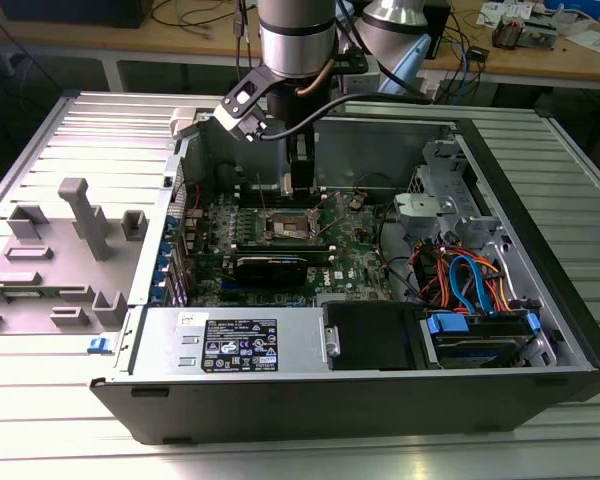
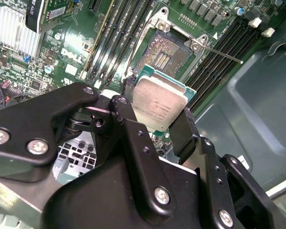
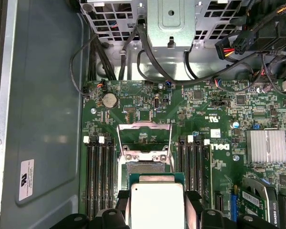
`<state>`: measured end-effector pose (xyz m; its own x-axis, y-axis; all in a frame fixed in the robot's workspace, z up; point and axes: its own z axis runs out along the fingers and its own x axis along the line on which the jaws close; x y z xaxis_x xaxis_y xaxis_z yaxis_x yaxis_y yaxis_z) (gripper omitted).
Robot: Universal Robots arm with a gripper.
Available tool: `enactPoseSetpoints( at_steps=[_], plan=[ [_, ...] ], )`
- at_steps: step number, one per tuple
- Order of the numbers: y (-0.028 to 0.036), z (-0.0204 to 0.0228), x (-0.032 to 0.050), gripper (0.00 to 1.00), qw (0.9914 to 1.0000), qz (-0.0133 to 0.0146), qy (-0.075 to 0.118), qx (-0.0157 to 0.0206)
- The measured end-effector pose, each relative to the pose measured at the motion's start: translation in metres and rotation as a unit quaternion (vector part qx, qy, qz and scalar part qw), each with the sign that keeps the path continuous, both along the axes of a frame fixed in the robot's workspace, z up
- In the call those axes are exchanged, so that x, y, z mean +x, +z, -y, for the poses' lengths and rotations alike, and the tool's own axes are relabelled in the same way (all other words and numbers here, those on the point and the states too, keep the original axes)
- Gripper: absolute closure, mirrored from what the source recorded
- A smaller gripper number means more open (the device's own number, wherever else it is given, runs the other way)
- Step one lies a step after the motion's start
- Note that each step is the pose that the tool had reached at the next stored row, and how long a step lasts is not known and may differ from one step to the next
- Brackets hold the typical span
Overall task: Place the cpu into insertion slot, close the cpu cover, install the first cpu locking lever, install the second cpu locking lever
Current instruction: 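Place the cpu into insertion slot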
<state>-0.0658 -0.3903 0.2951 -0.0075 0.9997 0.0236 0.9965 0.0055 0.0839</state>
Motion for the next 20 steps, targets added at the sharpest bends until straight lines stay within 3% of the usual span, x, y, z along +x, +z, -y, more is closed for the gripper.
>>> enactPoseSetpoints(
  at_steps=[3, 8, 20],
  plan=[
    [-0.0027, -0.0018, 0.0000, 0.46, 1.00000, 0.0000, 0.000, -0.0001],
    [-0.0165, -0.0041, -0.0005, 0.46, 1.00000, -0.0001, 0.000, -0.0001],
    [-0.0469, -0.0046, -0.0011, 0.46, 1.00000, -0.0001, 0.000, -0.0001]
  ],
)
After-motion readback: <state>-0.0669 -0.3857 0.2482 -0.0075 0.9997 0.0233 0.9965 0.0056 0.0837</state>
